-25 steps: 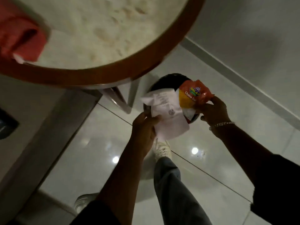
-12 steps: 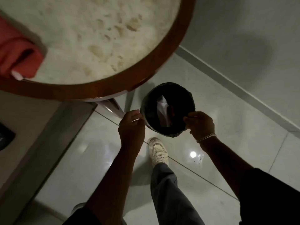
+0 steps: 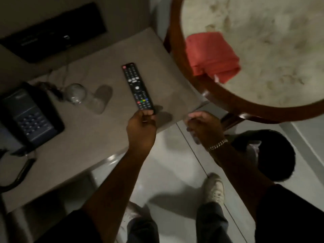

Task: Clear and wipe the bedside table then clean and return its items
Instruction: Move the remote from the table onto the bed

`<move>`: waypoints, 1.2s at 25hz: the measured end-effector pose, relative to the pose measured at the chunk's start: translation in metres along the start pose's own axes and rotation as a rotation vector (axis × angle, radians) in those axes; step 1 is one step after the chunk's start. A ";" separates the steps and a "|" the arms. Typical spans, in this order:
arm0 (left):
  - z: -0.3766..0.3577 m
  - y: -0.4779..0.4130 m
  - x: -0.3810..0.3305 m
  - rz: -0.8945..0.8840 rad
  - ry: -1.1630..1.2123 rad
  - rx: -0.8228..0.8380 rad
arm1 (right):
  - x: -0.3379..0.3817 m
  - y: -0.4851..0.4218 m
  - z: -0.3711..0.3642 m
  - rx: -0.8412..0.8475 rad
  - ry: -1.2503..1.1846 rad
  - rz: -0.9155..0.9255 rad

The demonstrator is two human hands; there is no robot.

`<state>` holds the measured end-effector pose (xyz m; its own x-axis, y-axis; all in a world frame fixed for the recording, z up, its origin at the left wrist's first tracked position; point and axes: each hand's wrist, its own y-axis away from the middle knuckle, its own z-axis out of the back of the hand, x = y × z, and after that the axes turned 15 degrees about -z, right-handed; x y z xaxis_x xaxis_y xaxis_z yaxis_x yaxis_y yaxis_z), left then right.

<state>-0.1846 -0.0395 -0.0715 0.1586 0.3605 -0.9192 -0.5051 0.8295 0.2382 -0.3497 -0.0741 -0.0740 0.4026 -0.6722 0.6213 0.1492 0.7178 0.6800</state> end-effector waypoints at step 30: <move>0.211 0.011 -0.038 -0.070 0.638 -0.467 | 0.192 0.130 -0.199 0.489 0.218 0.278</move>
<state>-0.0174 0.0454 0.0323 -0.2424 -0.1168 -0.9631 -0.8378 0.5258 0.1470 -0.0735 -0.0737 0.0556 0.5508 -0.3816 0.7423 -0.4003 0.6597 0.6361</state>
